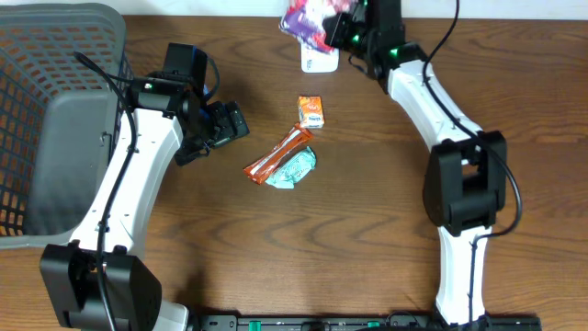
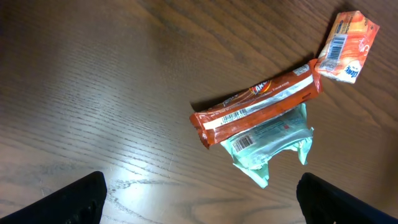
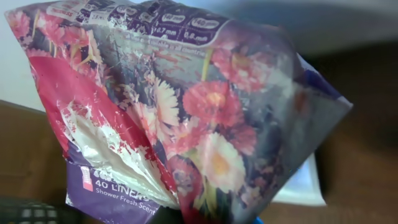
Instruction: Scan the item barcode
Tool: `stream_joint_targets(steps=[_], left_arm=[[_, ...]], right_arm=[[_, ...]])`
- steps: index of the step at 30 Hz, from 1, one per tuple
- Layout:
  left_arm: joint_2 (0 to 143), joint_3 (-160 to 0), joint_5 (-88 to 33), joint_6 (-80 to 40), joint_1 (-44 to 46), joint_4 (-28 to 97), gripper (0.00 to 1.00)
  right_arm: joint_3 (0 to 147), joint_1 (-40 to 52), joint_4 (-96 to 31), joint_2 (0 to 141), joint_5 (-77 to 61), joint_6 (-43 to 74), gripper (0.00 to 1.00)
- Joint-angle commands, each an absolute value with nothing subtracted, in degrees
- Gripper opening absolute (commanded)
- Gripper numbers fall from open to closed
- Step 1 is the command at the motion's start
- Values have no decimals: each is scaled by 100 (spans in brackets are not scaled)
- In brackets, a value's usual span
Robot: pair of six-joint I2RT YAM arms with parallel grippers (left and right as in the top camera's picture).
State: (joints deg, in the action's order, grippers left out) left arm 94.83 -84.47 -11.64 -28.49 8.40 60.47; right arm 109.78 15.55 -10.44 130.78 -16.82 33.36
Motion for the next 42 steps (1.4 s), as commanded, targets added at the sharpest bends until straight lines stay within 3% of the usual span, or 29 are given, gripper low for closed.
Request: stream_joint_targets(steps=[1,6,17,22,25,27,30,33,42], left_arm=[[9515,-8508,-1103,-2814,832,6080,98],[9515,-8508,-1103,-2814,832,6080,98],[9515,-8508,-1103,-2814,832,6080,98],[9515,-8508,-1103,-2814,832,6080,98],[9515,-8508,-1105,-2816,832,6080,98],[9515,-8508,-1103,-2816,832,6080,98],[9515,-8508,-1103,-2814,832,6080,98],[9515,-8508,-1103,-2814,832,6080,98],[9515,-8508,-1103,-2814,832,6080,98]], right_arm=[[11059,1441,-1009,12975,-1660,3393,1],[11065,847,-1376,12549,-1638,3361,1],[11041,-1315,-3616,12339,-495,3393,1],[11028,-2045,-3708,12527,-419,4110,3],[11017,-2300,-3699,12658,-467,4550,17],[11015,-2364,-3625,12750,-637,4578,50],[11015,-2351,-3531,12816,-1271,4346,70],[11019,-2320,-3516,12763,-1905,4049,74],[11019,-1970,-3833,11843,-3645,2845,72]])
